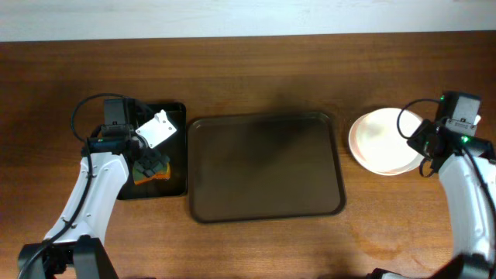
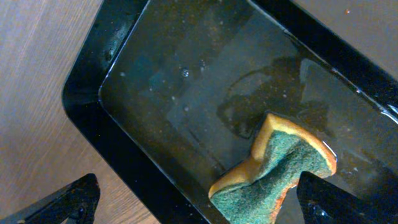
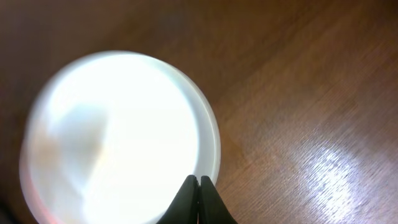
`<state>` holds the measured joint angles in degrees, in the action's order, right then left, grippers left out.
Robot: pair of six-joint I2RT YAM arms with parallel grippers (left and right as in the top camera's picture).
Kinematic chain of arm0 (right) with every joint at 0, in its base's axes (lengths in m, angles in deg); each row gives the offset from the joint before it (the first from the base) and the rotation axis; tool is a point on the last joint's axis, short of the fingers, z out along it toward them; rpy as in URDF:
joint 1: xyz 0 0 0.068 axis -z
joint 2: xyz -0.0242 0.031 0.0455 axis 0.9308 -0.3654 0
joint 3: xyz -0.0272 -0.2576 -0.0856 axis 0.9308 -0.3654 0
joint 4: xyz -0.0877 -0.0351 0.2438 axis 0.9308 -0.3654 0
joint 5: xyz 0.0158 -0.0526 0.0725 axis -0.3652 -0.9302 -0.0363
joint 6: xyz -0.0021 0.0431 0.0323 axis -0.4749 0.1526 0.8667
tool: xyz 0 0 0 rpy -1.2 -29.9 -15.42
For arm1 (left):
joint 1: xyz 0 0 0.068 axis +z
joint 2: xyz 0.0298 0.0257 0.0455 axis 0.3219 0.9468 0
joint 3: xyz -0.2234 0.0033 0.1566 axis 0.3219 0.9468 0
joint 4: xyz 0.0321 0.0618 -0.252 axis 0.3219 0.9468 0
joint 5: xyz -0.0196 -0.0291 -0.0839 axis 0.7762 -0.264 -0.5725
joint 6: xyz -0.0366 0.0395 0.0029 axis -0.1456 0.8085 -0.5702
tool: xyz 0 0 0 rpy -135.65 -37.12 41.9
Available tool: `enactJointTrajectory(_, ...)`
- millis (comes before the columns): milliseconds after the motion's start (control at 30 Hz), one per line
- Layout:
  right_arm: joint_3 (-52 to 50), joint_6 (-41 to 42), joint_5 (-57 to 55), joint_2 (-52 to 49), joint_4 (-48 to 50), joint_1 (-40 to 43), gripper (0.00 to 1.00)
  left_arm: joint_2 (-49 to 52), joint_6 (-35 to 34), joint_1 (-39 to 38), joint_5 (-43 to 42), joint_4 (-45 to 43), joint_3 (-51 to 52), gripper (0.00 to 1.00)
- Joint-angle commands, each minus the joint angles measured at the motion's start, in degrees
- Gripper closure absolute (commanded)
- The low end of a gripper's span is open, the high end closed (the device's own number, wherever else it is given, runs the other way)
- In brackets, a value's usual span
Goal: Clean dirty plates on tray and stack at the side
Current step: 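Lower the sponge into the black tray and open left gripper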
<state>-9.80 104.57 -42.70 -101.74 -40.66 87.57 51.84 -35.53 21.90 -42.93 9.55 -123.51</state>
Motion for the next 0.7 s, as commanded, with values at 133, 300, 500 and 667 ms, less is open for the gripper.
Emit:
enactJointTrajectory(133, 0.9, -5.7, 27.7, -6.3, -1.6, 3.1, 0.85, 0.0, 13.3, 0.0, -1.3, 3.9, -0.4, 0.00)
enactJointTrajectory(300, 0.9, -9.9, 32.4, -6.3, -5.8, 3.1, 0.84, 6.8, 14.8, 0.0, -1.0, 6.8, 0.1, 0.01)
enactJointTrajectory(500, 0.9, -9.9, 32.4, -6.3, -6.0, 3.1, 0.84, 11.1, 15.0, 3.2, -4.6, 7.5, 0.1, 0.13)
enactJointTrajectory(667, 0.9, -9.9, 32.4, -6.3, -6.0, 3.1, 0.85, 11.5, 15.0, 3.3, -4.8, 5.5, 0.1, 0.61)
